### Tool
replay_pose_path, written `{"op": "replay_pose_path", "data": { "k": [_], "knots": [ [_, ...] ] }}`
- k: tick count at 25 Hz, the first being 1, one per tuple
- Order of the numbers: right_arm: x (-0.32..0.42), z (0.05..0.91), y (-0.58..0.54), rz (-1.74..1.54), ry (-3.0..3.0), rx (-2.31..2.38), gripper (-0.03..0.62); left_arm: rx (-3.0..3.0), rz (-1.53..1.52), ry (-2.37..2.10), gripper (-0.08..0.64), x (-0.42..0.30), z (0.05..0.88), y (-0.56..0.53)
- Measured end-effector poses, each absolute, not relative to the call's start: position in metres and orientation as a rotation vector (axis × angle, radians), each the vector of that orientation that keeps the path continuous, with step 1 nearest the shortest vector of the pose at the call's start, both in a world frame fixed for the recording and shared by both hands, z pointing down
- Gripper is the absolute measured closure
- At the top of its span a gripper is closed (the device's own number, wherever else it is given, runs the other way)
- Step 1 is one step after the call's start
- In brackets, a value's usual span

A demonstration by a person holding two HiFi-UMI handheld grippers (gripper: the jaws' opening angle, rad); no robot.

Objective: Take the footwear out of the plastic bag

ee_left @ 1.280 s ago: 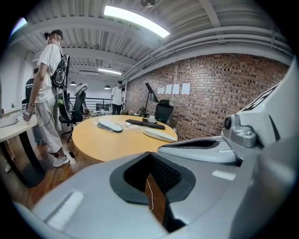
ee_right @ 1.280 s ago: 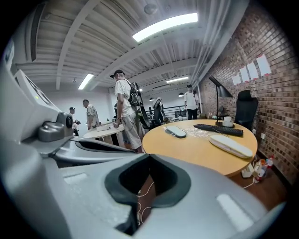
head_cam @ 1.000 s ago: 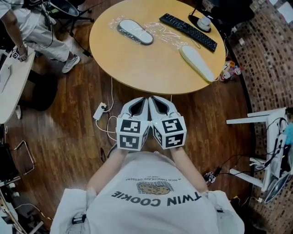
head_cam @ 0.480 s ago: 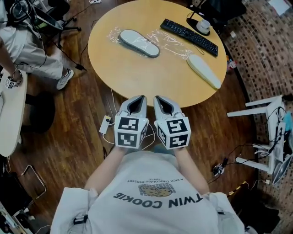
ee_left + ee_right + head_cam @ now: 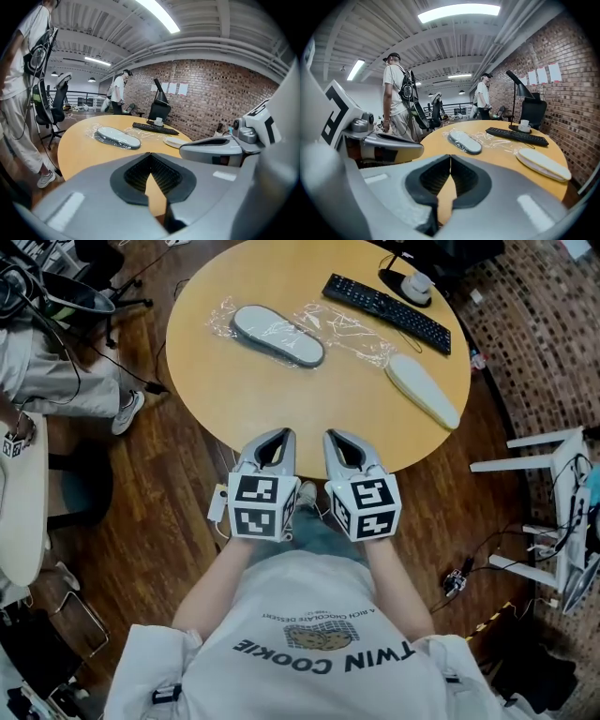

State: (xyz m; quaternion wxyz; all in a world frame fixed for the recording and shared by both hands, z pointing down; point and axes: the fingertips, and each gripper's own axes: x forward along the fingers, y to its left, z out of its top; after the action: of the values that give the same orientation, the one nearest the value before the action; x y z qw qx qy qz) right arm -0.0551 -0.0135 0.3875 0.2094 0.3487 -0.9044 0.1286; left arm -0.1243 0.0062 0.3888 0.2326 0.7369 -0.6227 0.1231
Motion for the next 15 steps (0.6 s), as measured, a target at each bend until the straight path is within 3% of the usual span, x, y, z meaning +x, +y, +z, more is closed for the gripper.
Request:
{"op": "replay_pose_path", "data": {
  "k": [15],
  "knots": [
    [-0.07,0.419,-0.151,0.492,-2.562,0.855,0.581,1.991,0.558,-1.844,0.554,-0.199,0.395,-0.146]
  ]
}}
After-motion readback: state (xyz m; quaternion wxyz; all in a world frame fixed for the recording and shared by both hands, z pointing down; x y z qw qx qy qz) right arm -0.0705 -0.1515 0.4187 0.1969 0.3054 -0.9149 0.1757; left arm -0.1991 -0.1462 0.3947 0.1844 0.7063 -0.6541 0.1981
